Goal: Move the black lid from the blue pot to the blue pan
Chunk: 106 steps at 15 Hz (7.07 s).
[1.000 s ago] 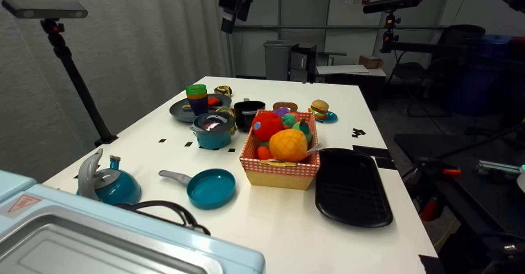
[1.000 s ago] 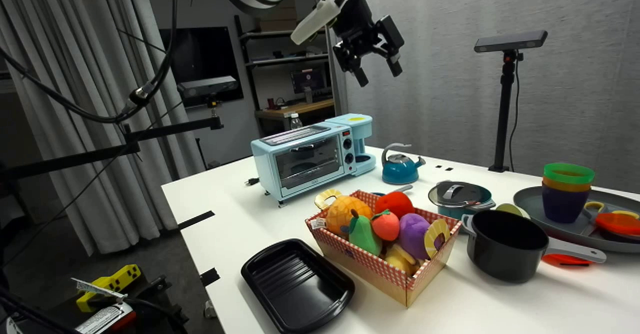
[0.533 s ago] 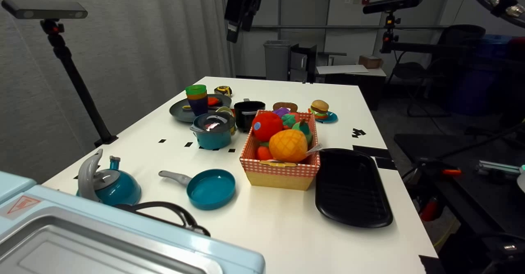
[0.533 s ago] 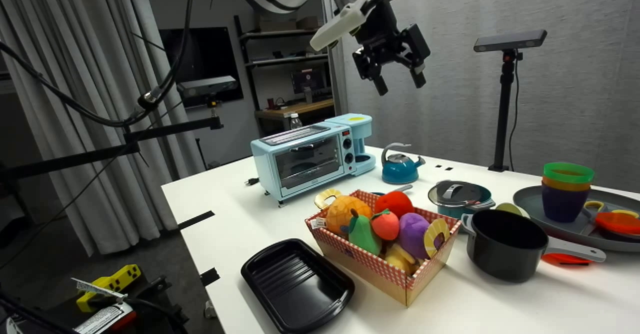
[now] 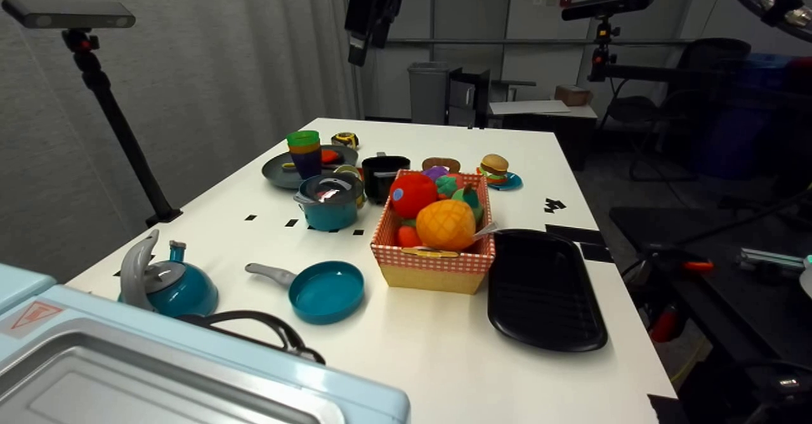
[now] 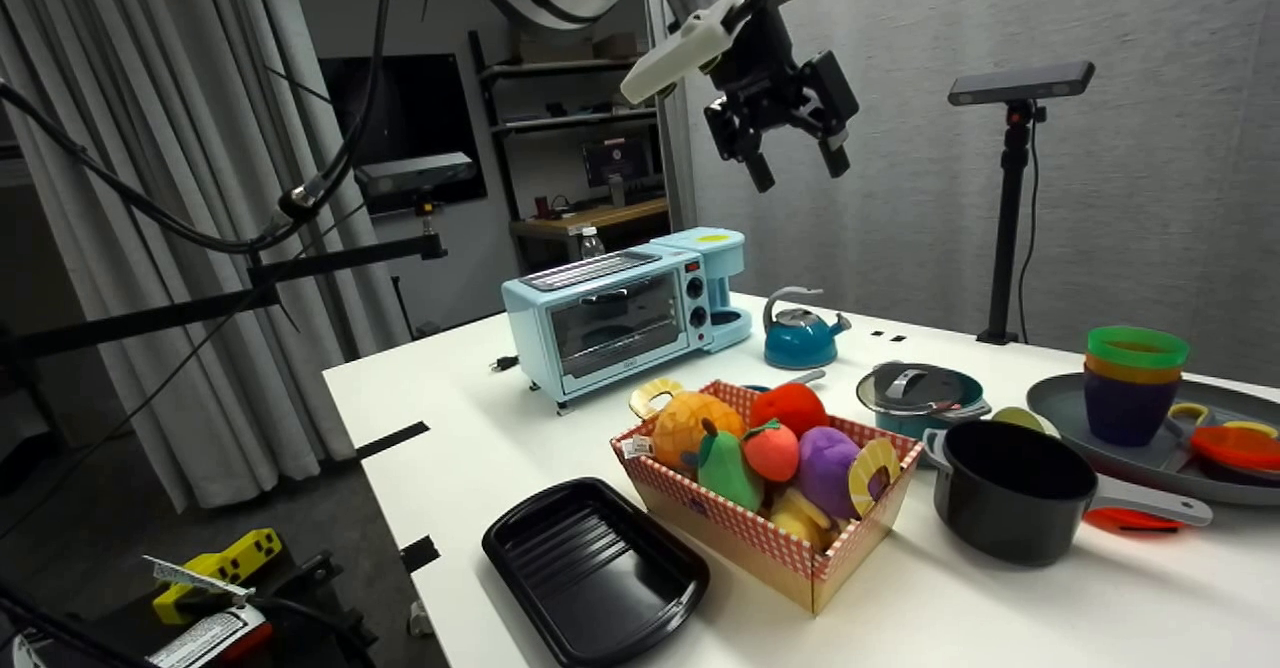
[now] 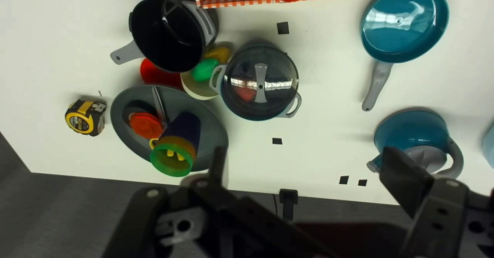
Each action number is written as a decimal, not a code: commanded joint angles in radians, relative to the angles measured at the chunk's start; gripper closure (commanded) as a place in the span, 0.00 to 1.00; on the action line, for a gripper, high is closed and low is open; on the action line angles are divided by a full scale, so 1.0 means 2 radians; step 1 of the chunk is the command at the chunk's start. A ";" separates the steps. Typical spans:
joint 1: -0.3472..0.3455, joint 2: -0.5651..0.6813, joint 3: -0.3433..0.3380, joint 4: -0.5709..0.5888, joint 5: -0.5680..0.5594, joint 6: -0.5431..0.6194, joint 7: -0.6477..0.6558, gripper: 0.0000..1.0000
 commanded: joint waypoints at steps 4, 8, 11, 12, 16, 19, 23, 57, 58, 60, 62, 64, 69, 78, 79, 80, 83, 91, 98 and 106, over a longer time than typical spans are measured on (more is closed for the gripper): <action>0.001 0.029 -0.004 -0.001 0.000 0.012 -0.009 0.00; 0.002 0.038 -0.006 0.000 -0.004 0.013 -0.005 0.00; 0.003 0.041 -0.009 0.000 -0.008 0.018 0.000 0.00; 0.004 0.042 -0.010 0.000 -0.011 0.022 0.002 0.00; 0.005 0.042 -0.012 0.000 -0.011 0.016 0.010 0.00; 0.003 0.040 -0.009 0.000 -0.003 0.010 0.001 0.00; 0.003 0.040 -0.009 0.000 -0.003 0.010 0.001 0.00; 0.007 0.102 -0.017 -0.022 -0.007 0.037 0.024 0.00; 0.008 0.110 -0.019 -0.018 -0.008 0.042 0.027 0.00; 0.011 0.122 -0.020 -0.010 -0.006 0.056 0.032 0.00; 0.013 0.132 -0.022 -0.006 -0.003 0.085 0.043 0.00; 0.016 0.139 -0.026 -0.003 -0.002 0.107 0.054 0.00; 0.027 0.198 -0.041 0.054 -0.004 0.117 0.081 0.00; 0.023 0.227 -0.040 0.073 0.003 0.108 0.060 0.00; 0.023 0.227 -0.040 0.074 0.003 0.108 0.060 0.00; 0.023 0.227 -0.040 0.074 0.003 0.108 0.060 0.00; 0.019 0.237 -0.037 0.079 0.008 0.118 0.058 0.00; 0.013 0.286 -0.047 0.150 0.008 0.131 0.061 0.00; 0.002 0.331 -0.042 0.208 0.017 0.126 0.055 0.02; 0.002 0.359 -0.042 0.243 0.022 0.130 0.060 0.29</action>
